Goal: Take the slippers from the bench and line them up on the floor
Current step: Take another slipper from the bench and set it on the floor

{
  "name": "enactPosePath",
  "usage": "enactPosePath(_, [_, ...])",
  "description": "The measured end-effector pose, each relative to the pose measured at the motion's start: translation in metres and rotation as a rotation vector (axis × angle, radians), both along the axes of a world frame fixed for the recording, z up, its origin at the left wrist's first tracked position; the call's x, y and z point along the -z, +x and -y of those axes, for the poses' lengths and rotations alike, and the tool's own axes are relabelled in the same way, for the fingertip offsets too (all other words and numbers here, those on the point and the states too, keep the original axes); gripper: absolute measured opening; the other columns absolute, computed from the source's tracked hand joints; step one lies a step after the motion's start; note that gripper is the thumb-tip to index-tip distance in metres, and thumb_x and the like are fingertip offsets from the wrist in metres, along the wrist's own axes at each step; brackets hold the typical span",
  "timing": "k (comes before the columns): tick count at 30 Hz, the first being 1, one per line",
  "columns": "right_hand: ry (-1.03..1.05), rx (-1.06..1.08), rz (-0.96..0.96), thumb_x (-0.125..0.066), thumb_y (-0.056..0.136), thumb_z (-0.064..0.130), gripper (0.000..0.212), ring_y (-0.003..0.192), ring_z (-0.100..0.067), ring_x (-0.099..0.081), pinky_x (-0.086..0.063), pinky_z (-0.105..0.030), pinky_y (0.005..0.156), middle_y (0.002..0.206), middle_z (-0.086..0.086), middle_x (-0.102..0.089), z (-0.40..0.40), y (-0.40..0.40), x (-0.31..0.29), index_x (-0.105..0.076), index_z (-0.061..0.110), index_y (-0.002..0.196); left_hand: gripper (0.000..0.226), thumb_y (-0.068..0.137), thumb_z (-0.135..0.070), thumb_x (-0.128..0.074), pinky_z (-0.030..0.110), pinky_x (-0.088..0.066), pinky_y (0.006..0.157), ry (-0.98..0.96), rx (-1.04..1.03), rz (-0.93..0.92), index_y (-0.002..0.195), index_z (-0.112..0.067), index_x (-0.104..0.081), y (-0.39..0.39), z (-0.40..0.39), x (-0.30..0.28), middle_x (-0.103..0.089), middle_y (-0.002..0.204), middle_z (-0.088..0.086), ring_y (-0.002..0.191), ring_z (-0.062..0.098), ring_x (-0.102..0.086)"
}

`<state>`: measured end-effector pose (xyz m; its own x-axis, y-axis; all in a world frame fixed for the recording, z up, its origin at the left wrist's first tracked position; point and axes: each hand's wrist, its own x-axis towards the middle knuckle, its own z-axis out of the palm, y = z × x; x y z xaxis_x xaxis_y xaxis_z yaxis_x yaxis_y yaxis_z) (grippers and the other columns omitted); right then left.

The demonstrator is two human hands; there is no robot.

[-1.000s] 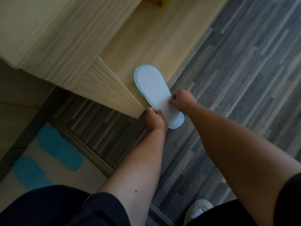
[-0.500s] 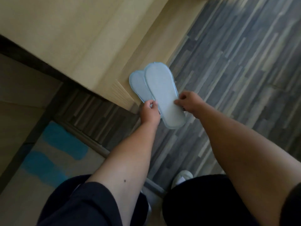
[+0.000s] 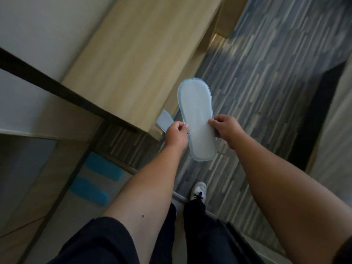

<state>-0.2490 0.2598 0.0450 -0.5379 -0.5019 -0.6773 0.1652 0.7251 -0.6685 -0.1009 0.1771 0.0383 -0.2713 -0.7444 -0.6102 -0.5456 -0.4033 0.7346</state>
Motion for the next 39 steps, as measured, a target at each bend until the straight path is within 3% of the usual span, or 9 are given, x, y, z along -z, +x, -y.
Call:
enactPosePath(4, [-0.015, -0.041, -0.011, -0.065, 0.091, 0.019, 0.009, 0.071, -0.017, -0.059, -0.054, -0.031, 0.070, 0.078, -0.006, -0.064, 0.010, 0.027, -0.059, -0.066, 0.013, 0.085, 0.013, 0.089, -0.026, -0.059, 0.038, -0.052, 0.086, -0.060, -0.002, 0.013, 0.088, -0.013, -0.062, 0.026, 0.014, -0.055, -0.071, 0.095, 0.010, 0.090, 0.029, -0.065])
enactPosePath(8, [-0.037, -0.146, 0.016, -0.064, 0.091, 0.016, 0.011, 0.067, -0.016, -0.056, -0.050, -0.026, 0.061, 0.075, -0.007, -0.062, 0.022, 0.068, -0.083, -0.066, 0.005, 0.093, 0.020, 0.092, -0.023, -0.058, 0.030, -0.047, 0.077, -0.075, -0.062, 0.036, 0.099, -0.006, -0.064, 0.071, 0.020, -0.089, -0.070, 0.100, 0.011, 0.085, 0.020, -0.059])
enactPosePath(15, [-0.024, -0.433, 0.109, -0.065, 0.091, 0.019, 0.012, 0.069, -0.021, -0.056, -0.050, -0.031, 0.062, 0.075, -0.011, -0.062, 0.054, 0.163, -0.088, -0.067, 0.012, 0.081, 0.016, 0.093, -0.023, -0.056, 0.026, -0.039, 0.074, -0.052, -0.233, 0.134, 0.098, -0.009, -0.063, 0.193, 0.007, -0.107, -0.066, 0.096, 0.009, 0.085, 0.019, -0.055])
enactPosePath(20, [-0.023, -0.708, 0.012, -0.067, 0.089, 0.025, 0.017, 0.058, -0.020, -0.056, -0.052, -0.036, 0.064, 0.064, -0.008, -0.063, 0.078, 0.254, -0.098, -0.068, 0.015, 0.075, 0.013, 0.090, -0.026, -0.059, 0.028, -0.042, 0.072, -0.064, -0.434, 0.192, 0.091, -0.014, -0.064, 0.288, -0.007, -0.117, -0.064, 0.085, 0.003, 0.082, 0.022, -0.059])
enactPosePath(25, [-0.046, -0.897, -0.007, -0.067, 0.089, 0.021, 0.020, 0.059, -0.022, -0.054, -0.051, -0.038, 0.065, 0.061, -0.007, -0.060, 0.083, 0.368, -0.110, -0.065, 0.009, 0.073, 0.015, 0.088, -0.027, -0.061, 0.029, -0.042, 0.068, -0.076, -0.619, 0.181, 0.085, -0.012, -0.064, 0.400, -0.033, -0.122, -0.062, 0.075, 0.005, 0.071, 0.019, -0.055])
enactPosePath(29, [-0.053, -0.996, 0.000, -0.064, 0.091, 0.017, 0.017, 0.055, -0.017, -0.055, -0.049, -0.033, 0.060, 0.062, -0.007, -0.060, 0.066, 0.481, -0.111, -0.064, 0.003, 0.080, 0.013, 0.090, -0.027, -0.061, 0.040, -0.055, 0.078, -0.067, -0.751, 0.118, 0.084, -0.016, -0.063, 0.512, -0.065, -0.113, -0.065, 0.077, 0.014, 0.070, 0.018, -0.055])
enactPosePath(32, [-0.031, -1.023, -0.011, -0.064, 0.091, 0.019, 0.017, 0.060, -0.015, -0.059, -0.050, -0.029, 0.059, 0.069, -0.006, -0.063, 0.041, 0.573, -0.101, -0.065, 0.002, 0.088, 0.014, 0.090, -0.027, -0.060, 0.043, -0.055, 0.080, -0.072, -0.791, 0.112, 0.083, -0.015, -0.064, 0.602, -0.098, -0.099, -0.066, 0.078, 0.014, 0.071, 0.019, -0.055])
enactPosePath(36, [0.013, -1.020, 0.013, -0.063, 0.091, 0.020, 0.020, 0.071, -0.020, -0.061, -0.053, -0.035, 0.068, 0.080, -0.011, -0.064, -0.002, 0.699, -0.085, -0.064, 0.000, 0.095, 0.023, 0.089, -0.028, -0.059, 0.041, -0.052, 0.072, -0.045, -0.779, 0.182, 0.070, -0.015, -0.058, 0.722, -0.142, -0.090, -0.063, 0.070, 0.015, 0.066, 0.021, -0.054])
enactPosePath(39, [0.029, -1.026, 0.057, -0.063, 0.092, 0.020, 0.015, 0.072, -0.021, -0.060, -0.052, -0.035, 0.068, 0.078, -0.009, -0.063, -0.028, 0.777, -0.079, -0.062, 0.005, 0.089, 0.023, 0.089, -0.027, -0.059, 0.041, -0.051, 0.072, -0.038, -0.791, 0.223, 0.078, -0.008, -0.064, 0.798, -0.166, -0.089, -0.067, 0.077, 0.020, 0.069, 0.024, -0.057])
